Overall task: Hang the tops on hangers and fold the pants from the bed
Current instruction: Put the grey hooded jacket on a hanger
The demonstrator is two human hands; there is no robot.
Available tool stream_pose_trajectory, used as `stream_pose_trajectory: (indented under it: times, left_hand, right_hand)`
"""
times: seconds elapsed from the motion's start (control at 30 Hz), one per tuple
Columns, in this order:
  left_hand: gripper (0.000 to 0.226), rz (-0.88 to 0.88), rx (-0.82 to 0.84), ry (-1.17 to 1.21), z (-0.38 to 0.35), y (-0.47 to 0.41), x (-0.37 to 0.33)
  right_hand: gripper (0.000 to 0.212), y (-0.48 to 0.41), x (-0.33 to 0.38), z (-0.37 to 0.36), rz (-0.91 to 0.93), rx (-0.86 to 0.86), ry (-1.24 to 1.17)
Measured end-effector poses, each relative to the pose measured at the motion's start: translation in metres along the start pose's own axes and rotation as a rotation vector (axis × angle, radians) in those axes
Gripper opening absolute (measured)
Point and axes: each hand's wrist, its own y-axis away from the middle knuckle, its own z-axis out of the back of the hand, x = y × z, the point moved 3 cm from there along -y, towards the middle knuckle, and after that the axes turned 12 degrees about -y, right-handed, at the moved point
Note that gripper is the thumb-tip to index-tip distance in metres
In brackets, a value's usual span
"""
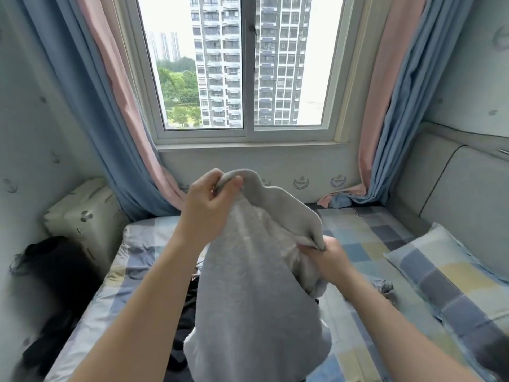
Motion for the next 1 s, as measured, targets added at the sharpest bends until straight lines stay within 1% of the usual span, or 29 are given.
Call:
stream_pose_trajectory:
  times: [0.03, 0.1, 0.13, 0.17, 0.2, 0.23, 0.27, 0.3, 0.33, 0.37, 0.43, 0.47, 0.57, 0.6, 0.7, 0.73, 0.83, 0.93, 1.0]
  left_hand:
    - [0.031, 0.038, 0.042, -0.014, 0.001, 0.003, 0.01]
    - [0.009, 0.105, 0.147, -0.056, 0.002, 0.014, 0.028]
    - [0.018, 0.135, 0.207, -0.057, 0.002, 0.021, 0.033]
    - [0.039, 0.132, 0.28, -0.049, 0.0, 0.028, 0.037]
    - [0.057, 0.108, 0.359, -0.058, -0.002, 0.035, 0.039]
    - [0.067, 0.075, 0.441, -0.052, -0.006, 0.042, 0.039]
    - [0.069, 0.05, 0.517, -0.007, -0.01, 0.05, 0.036]
    - [0.065, 0.048, 0.558, 0.059, -0.014, 0.056, 0.036]
    - [0.059, 0.051, 0.551, 0.101, -0.016, 0.059, 0.037]
    - [0.048, 0.042, 0.502, 0.129, -0.015, 0.06, 0.036]
    - [0.021, 0.012, 0.396, 0.125, -0.007, 0.059, 0.034]
    - [0.016, 0.011, 0.351, 0.11, -0.002, 0.057, 0.033]
    - [0.018, 0.024, 0.232, 0.099, 0.014, 0.051, 0.028]
    - [0.016, 0.023, 0.215, 0.096, 0.016, 0.051, 0.023]
    - [0.013, 0.048, 0.205, 0.172, 0.019, 0.05, 0.01]
    - [0.016, 0.052, 0.187, 0.211, 0.02, 0.049, 0.008]
    - [0.019, 0.072, 0.149, 0.264, 0.027, 0.044, 0.006]
    - [0.016, 0.104, 0.152, 0.239, 0.031, 0.043, 0.009]
    - [0.022, 0.155, 0.16, 0.214, 0.031, 0.043, 0.02]
  right_hand:
    - [0.019, 0.003, 0.014, -0.01, 0.058, 0.015, -0.005]
    - [0.019, 0.013, 0.042, -0.029, 0.139, 0.055, -0.052]
    - [0.018, 0.019, 0.055, -0.037, 0.159, 0.07, -0.08]
    - [0.019, 0.025, 0.067, -0.047, 0.179, 0.094, -0.096]
    - [0.021, 0.031, 0.08, -0.059, 0.205, 0.135, -0.092]
    - [0.026, 0.037, 0.091, -0.071, 0.233, 0.19, -0.087]
    - [0.03, 0.042, 0.099, -0.083, 0.258, 0.25, -0.087]
    - [0.033, 0.047, 0.105, -0.092, 0.276, 0.297, -0.093]
    - [0.032, 0.05, 0.11, -0.099, 0.294, 0.325, -0.097]
    - [0.03, 0.051, 0.115, -0.102, 0.316, 0.335, -0.093]
    - [0.026, 0.05, 0.118, -0.1, 0.368, 0.315, -0.057]
    - [0.023, 0.049, 0.116, -0.096, 0.381, 0.294, -0.03]
    - [0.019, 0.048, 0.097, -0.084, 0.335, 0.272, 0.051]
    - [0.02, 0.049, 0.088, -0.082, 0.309, 0.275, 0.082]
    - [0.037, 0.049, 0.057, -0.072, 0.237, 0.239, 0.212]
    - [0.036, 0.049, 0.046, -0.068, 0.203, 0.225, 0.26]
    - [0.021, 0.05, 0.008, -0.055, 0.038, 0.201, 0.317]
    - [0.018, 0.054, -0.022, -0.044, -0.119, 0.18, 0.35]
    - [0.02, 0.056, -0.03, -0.041, -0.178, 0.194, 0.373]
